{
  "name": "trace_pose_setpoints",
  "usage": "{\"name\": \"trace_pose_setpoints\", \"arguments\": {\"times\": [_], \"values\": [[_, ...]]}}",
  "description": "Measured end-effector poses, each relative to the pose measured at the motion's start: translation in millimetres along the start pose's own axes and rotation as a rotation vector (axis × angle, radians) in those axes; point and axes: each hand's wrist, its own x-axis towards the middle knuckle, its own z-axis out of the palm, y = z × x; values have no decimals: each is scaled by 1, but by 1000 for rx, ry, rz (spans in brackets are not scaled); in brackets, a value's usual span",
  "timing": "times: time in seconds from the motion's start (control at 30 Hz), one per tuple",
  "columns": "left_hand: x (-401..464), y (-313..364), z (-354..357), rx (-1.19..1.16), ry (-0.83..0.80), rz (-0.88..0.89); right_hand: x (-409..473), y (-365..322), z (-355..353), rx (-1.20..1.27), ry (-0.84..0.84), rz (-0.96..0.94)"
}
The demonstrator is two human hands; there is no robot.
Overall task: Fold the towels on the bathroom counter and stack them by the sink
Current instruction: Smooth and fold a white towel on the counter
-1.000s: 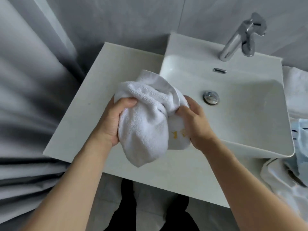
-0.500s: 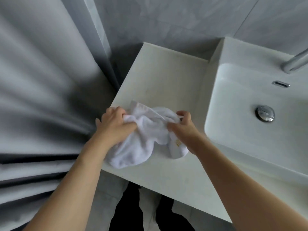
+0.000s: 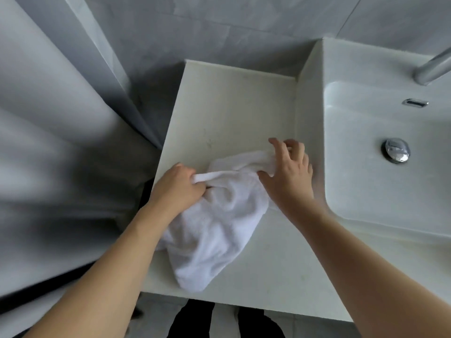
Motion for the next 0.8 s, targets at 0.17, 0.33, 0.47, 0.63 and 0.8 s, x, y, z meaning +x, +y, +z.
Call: {"name": "trace_pose_setpoints", "arguments": {"times": [0.17,0.33,0.47,0.63,0.8], "values": [[13,-6,-29,-143,-355,3,15,1,21,90,-327,482],[60,11,-22,-443,-121,-76,20,15,21,227,-283,500],[93,17,3,35,-166,-161,45,12,13,148,-154,331],[107,22,-3,-341,-176,16,87,-1,-8,-97,-200,123],[141,22,-46,-718,560,39,187,-10,-41,-418,119,-71]]}}
